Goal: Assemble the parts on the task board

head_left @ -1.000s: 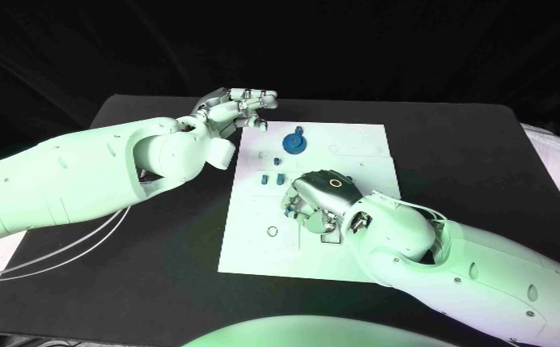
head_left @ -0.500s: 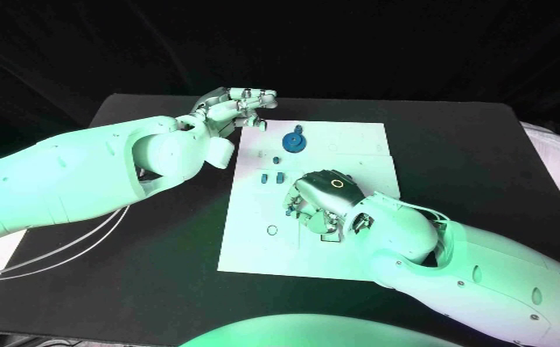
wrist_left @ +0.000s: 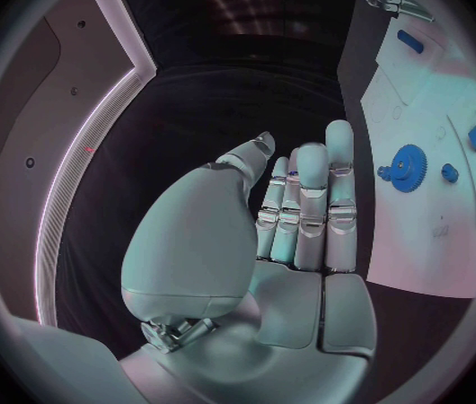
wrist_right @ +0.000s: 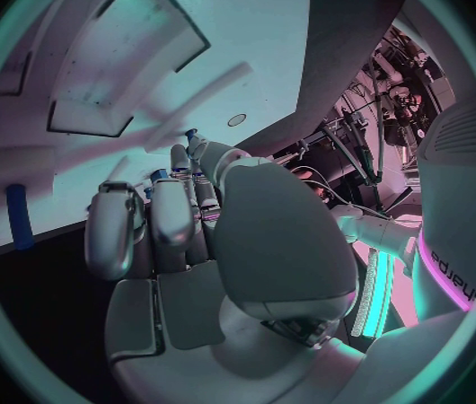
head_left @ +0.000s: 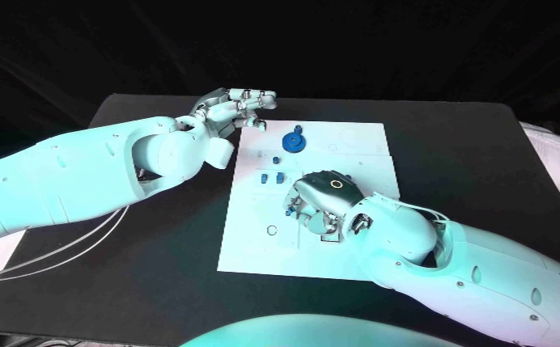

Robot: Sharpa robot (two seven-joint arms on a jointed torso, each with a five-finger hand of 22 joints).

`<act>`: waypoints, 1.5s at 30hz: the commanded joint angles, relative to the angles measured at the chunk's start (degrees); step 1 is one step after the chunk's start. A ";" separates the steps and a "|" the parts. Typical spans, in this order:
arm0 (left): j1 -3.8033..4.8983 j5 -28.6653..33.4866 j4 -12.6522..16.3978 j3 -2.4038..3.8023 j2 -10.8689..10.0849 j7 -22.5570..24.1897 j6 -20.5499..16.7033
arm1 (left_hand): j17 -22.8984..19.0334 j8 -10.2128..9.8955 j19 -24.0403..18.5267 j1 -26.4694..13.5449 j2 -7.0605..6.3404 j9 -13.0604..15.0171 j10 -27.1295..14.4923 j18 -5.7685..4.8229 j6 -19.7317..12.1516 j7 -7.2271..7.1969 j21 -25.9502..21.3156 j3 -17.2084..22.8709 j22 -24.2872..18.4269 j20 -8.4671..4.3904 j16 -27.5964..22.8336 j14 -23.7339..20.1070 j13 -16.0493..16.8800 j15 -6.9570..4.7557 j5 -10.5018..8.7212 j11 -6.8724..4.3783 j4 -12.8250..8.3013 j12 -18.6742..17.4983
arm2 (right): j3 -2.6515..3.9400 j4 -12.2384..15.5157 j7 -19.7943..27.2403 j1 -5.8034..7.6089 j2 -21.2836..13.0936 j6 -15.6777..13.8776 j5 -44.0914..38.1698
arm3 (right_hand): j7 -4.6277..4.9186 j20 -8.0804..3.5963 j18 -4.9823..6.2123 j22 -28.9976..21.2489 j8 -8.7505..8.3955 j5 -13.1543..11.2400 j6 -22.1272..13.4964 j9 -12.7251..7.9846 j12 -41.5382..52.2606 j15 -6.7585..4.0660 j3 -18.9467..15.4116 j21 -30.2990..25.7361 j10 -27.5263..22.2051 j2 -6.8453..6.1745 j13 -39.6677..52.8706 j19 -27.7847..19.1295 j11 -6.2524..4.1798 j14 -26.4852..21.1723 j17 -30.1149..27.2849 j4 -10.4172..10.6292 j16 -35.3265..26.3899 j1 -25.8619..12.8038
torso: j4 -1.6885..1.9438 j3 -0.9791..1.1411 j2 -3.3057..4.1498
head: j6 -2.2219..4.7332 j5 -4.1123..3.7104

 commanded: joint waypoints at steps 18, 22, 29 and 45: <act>-0.02 0.12 0.19 0.03 0.16 0.06 1.11 | -0.08 0.41 0.11 -0.22 0.39 -0.06 -0.47 1.08 -0.43 -0.13 -0.16 -0.36 -0.07 0.37 -0.05 -0.38 0.06 -0.06 -0.14 0.13 -0.12 0.25 | -0.04 -1.40 -0.21 0.13 1.10 2.25 0.51 | 1.48 1.43 0.57 -4.73 -0.61 -0.16 -7.35 -1.63 0.08 1.71 -0.89 -2.83 -6.65 -2.03 -0.30 -3.12 1.56 0.57 -4.97 -0.07 -3.60 -4.04 | -0.01 -0.02 -0.01 | -0.15 0.17; -0.02 0.12 0.20 0.03 0.12 -0.02 1.16 | -0.08 0.41 0.11 -0.22 0.39 -0.06 -0.47 1.08 -0.43 -0.13 -0.16 -0.36 -0.07 0.37 -0.05 -0.38 0.06 -0.06 -0.14 0.13 -0.12 0.25 | -0.04 -1.42 0.06 0.15 1.04 1.65 0.68 | 0.80 1.83 1.00 -6.81 -0.51 -0.12 -9.37 -2.06 0.31 2.13 -1.76 -4.30 -10.03 -2.57 -0.25 -4.30 2.12 0.13 -6.96 -0.41 -5.16 -4.53 | -0.01 -0.01 0.01 | -0.18 0.19; -0.02 0.12 0.16 0.03 0.09 -0.16 1.27 | -0.08 0.41 0.11 -0.22 0.39 -0.06 -0.47 1.08 -0.43 -0.13 -0.16 -0.36 -0.07 0.37 -0.05 -0.38 0.06 -0.06 -0.14 0.13 -0.12 0.25 | -0.04 -0.57 0.47 0.12 0.20 -1.69 0.87 | 0.66 2.03 1.19 -7.81 -0.38 -0.11 -9.61 -2.05 0.65 2.23 -2.84 -5.05 -11.28 -2.80 -0.17 -4.77 2.31 -0.08 -8.21 -0.64 -6.10 -4.83 | -0.06 0.06 -0.01 | -0.12 0.16; -0.04 -0.18 0.24 -0.01 -0.36 -0.28 1.63 | -0.11 0.42 0.13 -0.24 0.42 -0.07 -0.57 1.09 -0.50 -0.09 -0.20 -0.47 -0.11 0.38 -0.02 -0.39 0.07 -0.04 -0.15 0.15 -0.10 0.30 | 3.81 5.09 0.27 2.14 -12.41 -4.48 6.69 | 0.60 1.63 1.05 -7.60 -0.40 3.62 -8.60 -1.95 2.72 1.80 -8.66 -5.16 -10.63 -3.92 -0.16 -3.86 1.68 0.14 -9.46 0.16 -6.75 -6.70 | -0.80 -0.09 -0.33 | 0.73 -0.26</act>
